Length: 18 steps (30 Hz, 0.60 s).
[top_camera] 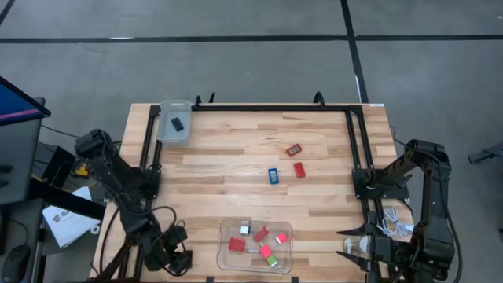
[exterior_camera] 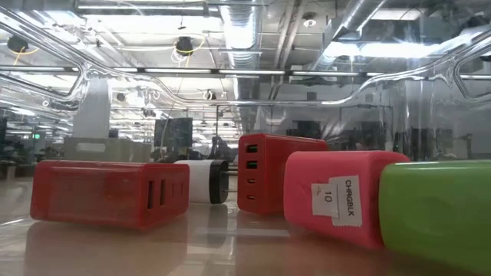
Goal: Pick & Place Office items
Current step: Put the black digital clock into the gray bin
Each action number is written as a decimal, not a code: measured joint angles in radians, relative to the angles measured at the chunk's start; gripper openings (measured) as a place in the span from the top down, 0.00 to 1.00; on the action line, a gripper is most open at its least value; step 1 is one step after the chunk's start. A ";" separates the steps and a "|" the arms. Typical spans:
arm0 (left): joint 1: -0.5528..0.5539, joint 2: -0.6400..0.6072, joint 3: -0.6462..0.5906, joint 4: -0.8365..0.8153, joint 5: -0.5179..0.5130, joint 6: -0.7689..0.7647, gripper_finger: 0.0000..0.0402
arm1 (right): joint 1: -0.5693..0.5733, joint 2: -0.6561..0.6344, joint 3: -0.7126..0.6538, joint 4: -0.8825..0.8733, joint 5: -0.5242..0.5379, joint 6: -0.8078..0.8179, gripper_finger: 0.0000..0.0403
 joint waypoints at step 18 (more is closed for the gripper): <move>0.030 0.221 0.000 0.025 0.004 -0.401 0.53 | 0.076 0.009 0.000 0.017 -0.101 0.009 0.44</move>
